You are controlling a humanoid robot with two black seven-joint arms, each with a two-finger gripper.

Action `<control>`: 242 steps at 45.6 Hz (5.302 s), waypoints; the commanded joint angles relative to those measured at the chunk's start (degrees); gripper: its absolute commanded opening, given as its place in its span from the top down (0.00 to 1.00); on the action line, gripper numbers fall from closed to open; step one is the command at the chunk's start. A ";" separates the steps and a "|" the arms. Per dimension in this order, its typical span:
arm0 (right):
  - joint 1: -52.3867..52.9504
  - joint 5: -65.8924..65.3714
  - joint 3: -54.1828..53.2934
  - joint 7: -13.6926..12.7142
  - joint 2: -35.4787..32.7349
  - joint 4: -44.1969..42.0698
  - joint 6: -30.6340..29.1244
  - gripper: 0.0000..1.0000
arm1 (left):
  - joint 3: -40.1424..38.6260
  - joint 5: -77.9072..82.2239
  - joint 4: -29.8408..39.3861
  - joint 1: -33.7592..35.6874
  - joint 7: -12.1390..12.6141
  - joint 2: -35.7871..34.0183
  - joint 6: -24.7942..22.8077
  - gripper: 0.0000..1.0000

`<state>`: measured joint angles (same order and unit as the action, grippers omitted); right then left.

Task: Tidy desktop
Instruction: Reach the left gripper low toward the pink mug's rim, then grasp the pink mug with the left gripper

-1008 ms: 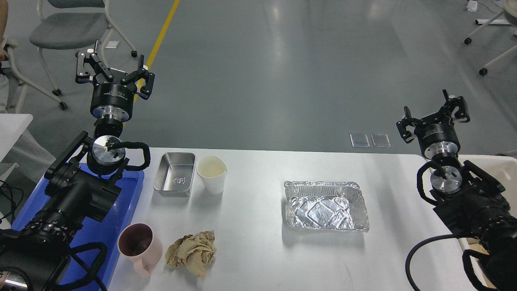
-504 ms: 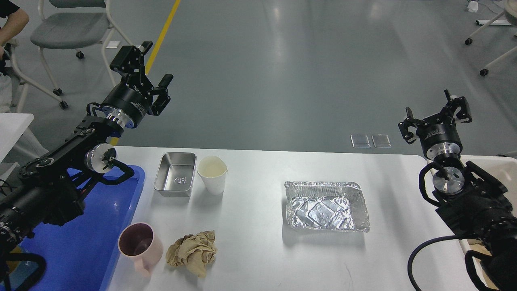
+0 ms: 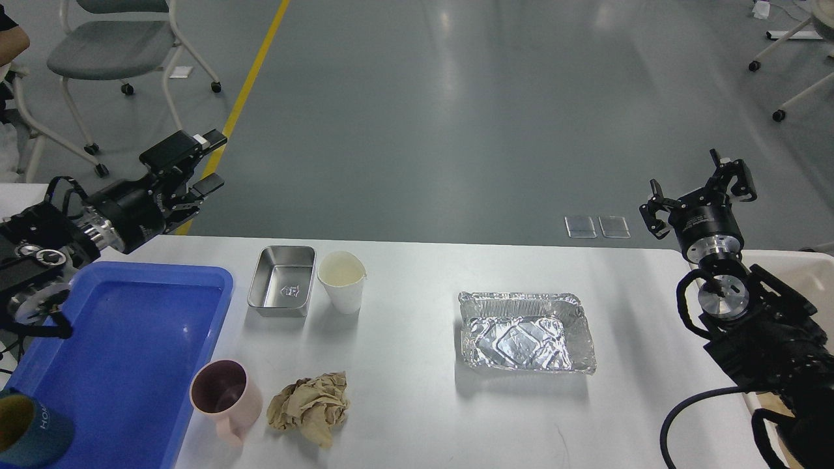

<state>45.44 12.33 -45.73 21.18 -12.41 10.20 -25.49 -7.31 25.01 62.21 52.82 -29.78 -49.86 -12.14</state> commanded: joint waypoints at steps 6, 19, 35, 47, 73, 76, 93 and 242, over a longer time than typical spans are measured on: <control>0.09 -1.34 0.03 0.00 0.72 0.08 0.00 0.00 | 3.44 1.17 2.03 0.62 0.43 -9.19 -5.26 0.03; 0.09 -1.34 0.03 0.00 1.95 0.17 0.00 0.00 | 5.02 17.52 4.14 0.10 -0.28 -11.75 -3.25 0.03; 0.00 -1.43 0.12 0.09 2.66 0.08 -0.09 0.00 | 19.25 34.65 8.97 0.27 -0.10 -14.03 4.93 0.03; -0.97 -3.36 0.03 0.26 4.68 0.08 0.00 0.00 | 22.43 40.03 11.70 0.71 0.69 -17.81 4.23 0.04; -1.14 -3.71 0.03 0.26 6.26 0.08 0.00 0.00 | 21.64 40.03 19.52 10.54 -1.06 -29.67 -3.85 0.04; -1.06 -3.71 0.03 0.26 6.26 0.08 0.09 0.00 | 21.38 39.76 20.84 13.44 -1.07 -31.26 -5.70 0.04; -0.97 -3.89 0.12 0.26 7.49 0.08 0.27 0.00 | 17.86 23.17 21.11 17.41 1.04 -35.13 -11.33 0.03; -0.35 -5.03 7.85 0.26 8.81 -0.54 1.85 0.00 | 13.64 50.75 9.51 -9.66 18.36 -3.66 1.94 0.72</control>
<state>44.99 7.30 -37.88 21.48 -3.59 9.58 -23.63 6.41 75.60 71.40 43.14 -11.22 -52.83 -9.30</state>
